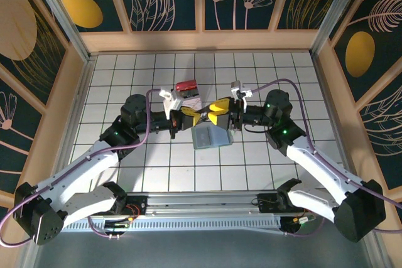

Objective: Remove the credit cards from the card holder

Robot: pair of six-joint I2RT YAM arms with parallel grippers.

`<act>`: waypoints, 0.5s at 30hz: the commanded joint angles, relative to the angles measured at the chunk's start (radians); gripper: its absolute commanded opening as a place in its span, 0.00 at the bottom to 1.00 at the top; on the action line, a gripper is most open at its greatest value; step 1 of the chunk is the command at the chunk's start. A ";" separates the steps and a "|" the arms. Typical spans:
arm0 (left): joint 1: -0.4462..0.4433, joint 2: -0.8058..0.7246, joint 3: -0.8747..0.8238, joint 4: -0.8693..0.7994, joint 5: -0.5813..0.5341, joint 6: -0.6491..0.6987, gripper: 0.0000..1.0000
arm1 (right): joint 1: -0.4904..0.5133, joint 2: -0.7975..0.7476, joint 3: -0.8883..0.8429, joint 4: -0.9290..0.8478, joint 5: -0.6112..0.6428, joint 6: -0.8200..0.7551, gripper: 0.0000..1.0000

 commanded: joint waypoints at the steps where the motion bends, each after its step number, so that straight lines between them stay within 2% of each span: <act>1: 0.000 -0.011 0.000 0.065 0.044 -0.004 0.00 | 0.003 -0.016 0.010 -0.057 0.023 -0.043 0.43; 8: 0.000 -0.036 -0.006 0.042 0.026 0.010 0.00 | -0.003 -0.120 -0.005 -0.148 0.127 -0.081 0.43; 15: -0.001 -0.037 0.004 0.048 0.058 0.010 0.00 | -0.005 -0.136 -0.017 -0.186 0.148 -0.087 0.43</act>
